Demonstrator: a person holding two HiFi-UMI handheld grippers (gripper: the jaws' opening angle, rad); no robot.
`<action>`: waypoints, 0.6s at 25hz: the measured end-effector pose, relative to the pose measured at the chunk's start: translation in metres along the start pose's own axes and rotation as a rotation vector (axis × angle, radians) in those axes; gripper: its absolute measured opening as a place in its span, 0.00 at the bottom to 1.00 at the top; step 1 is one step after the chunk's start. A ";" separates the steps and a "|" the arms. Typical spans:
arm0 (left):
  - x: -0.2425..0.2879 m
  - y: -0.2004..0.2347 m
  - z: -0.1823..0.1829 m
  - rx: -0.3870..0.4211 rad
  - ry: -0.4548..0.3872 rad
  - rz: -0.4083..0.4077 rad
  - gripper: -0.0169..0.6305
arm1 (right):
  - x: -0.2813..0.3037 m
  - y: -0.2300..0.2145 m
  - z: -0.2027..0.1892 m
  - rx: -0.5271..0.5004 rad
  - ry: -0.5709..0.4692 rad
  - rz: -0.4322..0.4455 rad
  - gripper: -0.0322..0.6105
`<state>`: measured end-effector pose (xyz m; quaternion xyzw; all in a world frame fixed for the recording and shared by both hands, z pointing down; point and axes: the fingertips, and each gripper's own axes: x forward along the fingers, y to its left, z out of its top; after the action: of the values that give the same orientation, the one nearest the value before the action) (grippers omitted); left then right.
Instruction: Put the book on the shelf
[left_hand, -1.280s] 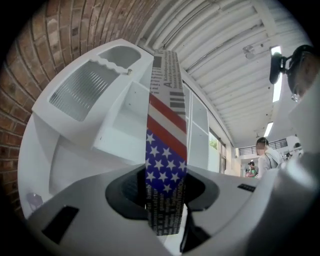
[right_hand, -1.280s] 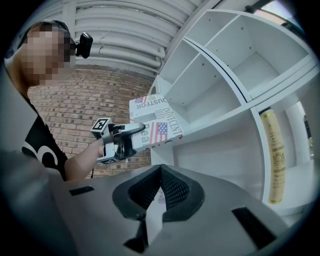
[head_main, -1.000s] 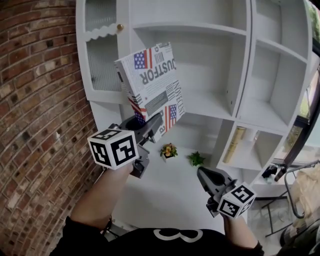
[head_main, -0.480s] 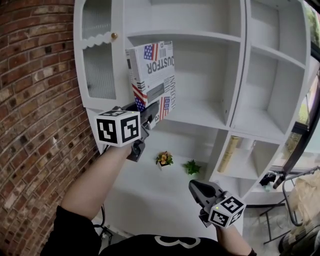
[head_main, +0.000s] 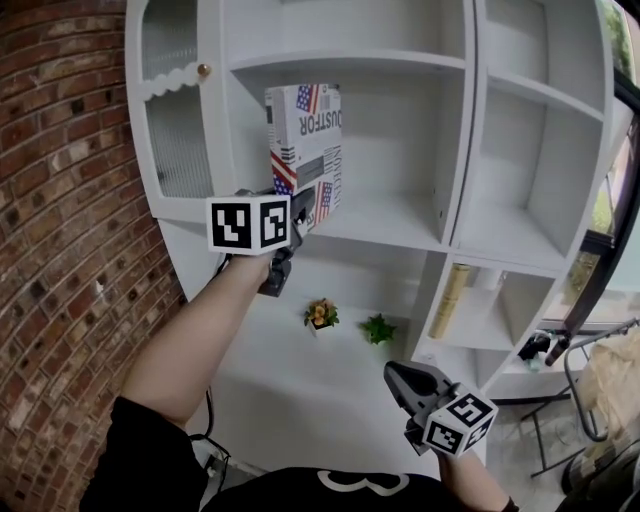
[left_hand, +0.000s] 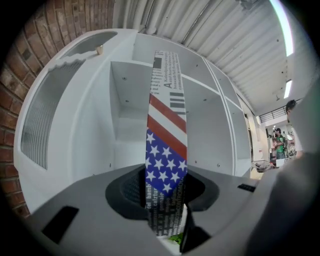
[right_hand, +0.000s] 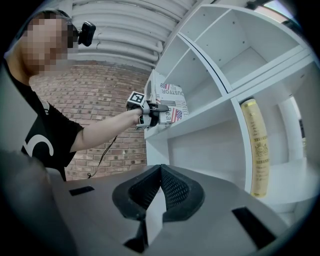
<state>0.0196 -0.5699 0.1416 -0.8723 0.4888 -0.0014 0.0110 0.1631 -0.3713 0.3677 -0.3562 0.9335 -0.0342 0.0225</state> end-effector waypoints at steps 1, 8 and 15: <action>0.005 0.001 -0.001 0.000 0.005 0.008 0.26 | -0.002 -0.001 0.001 -0.002 -0.001 -0.004 0.07; 0.035 0.012 -0.002 0.013 0.037 0.057 0.26 | -0.015 -0.016 0.002 0.009 -0.012 -0.049 0.07; 0.054 0.025 -0.005 -0.012 0.057 0.108 0.26 | -0.024 -0.027 0.002 0.015 -0.020 -0.080 0.07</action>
<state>0.0266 -0.6288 0.1459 -0.8442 0.5354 -0.0226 -0.0082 0.1992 -0.3750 0.3683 -0.3932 0.9180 -0.0386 0.0329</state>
